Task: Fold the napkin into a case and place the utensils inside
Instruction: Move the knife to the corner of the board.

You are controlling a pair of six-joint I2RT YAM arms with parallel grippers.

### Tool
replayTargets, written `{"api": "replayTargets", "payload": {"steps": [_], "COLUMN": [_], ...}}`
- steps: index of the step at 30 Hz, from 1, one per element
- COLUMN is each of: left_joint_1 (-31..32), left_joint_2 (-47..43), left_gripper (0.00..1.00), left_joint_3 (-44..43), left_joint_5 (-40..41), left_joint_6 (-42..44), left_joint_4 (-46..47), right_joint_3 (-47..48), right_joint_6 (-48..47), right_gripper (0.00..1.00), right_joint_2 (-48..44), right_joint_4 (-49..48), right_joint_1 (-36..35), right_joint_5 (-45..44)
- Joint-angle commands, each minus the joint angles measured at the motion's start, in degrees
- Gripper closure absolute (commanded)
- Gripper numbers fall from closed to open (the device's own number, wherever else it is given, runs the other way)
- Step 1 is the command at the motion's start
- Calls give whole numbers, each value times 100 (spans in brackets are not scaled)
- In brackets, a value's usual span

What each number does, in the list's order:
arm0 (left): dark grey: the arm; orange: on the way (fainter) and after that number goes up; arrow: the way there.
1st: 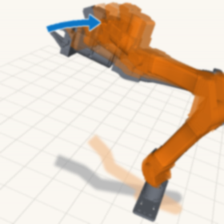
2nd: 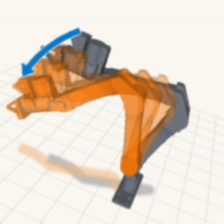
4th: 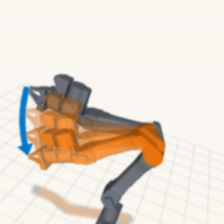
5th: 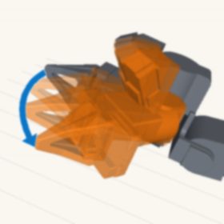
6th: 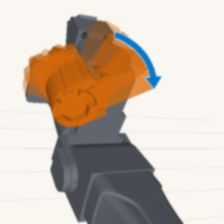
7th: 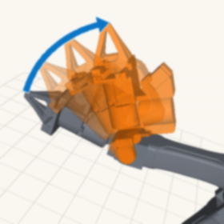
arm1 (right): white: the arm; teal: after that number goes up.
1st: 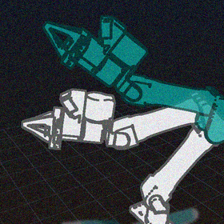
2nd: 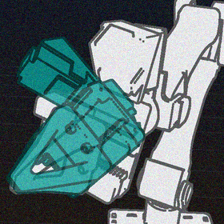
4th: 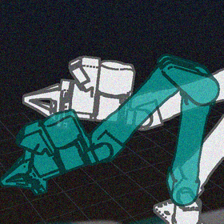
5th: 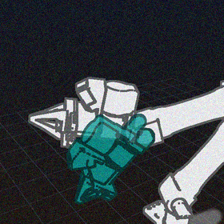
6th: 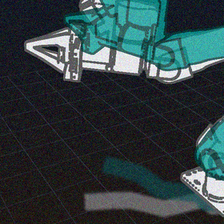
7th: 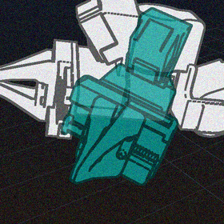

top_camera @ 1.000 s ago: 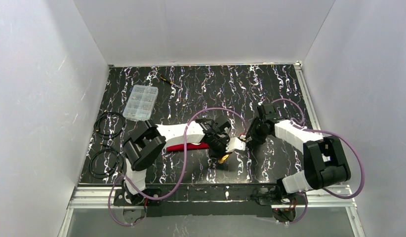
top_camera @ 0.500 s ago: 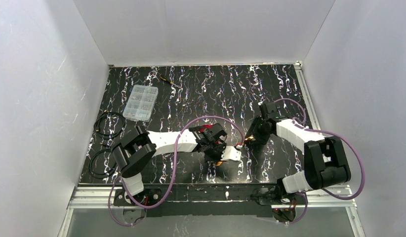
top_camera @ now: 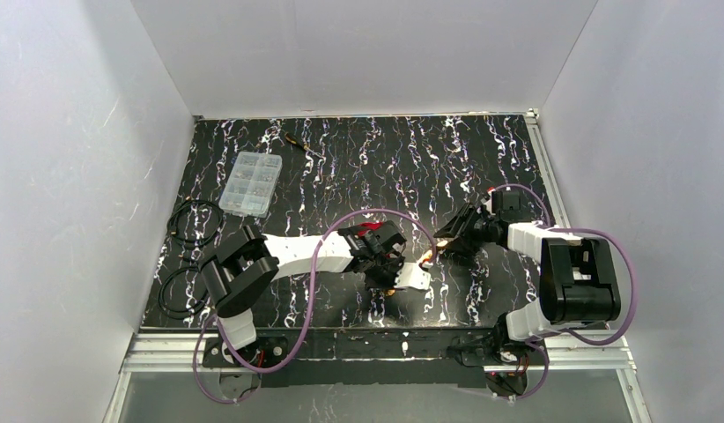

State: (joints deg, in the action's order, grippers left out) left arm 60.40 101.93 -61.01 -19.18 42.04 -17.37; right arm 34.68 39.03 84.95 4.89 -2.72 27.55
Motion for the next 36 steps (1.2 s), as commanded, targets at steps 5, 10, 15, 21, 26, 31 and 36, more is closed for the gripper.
{"api": "replayTargets", "payload": {"steps": [5, 10, 15, 21, 26, 31, 36], "left_joint_1": [-13, -13, -11, -11, -11, -8, -6], "left_joint_2": [722, 784, 795, 820, 811, 829, 814], "left_gripper": [100, 100, 100, 100, 100, 100, 100], "left_joint_3": [346, 311, 312, 318, 327, 310, 310], "left_joint_5": [650, 645, 624, 592, 609, 572, 485], "left_joint_6": [233, 309, 391, 521, 606, 657, 815], "left_joint_4": [-736, -782, -815, -837, -856, -928, -1018], "right_joint_3": [-708, -972, -1186, -975, -1033, -1076, -1080], "right_joint_6": [-153, 130, 722, 878, 1061, 1371, 1702], "right_gripper": [40, 40, 41, 41, 41, 41, 45], "right_joint_2": [396, 474, 692, 907, 965, 1107, 1283], "right_joint_4": [-353, -1052, -2026, -2115, -2407, -2906, -3512], "right_joint_1": [-38, -36, -68, -518, -598, -600, -731], "right_joint_5": [-221, 101, 309, 165, 194, 329, 310]}}
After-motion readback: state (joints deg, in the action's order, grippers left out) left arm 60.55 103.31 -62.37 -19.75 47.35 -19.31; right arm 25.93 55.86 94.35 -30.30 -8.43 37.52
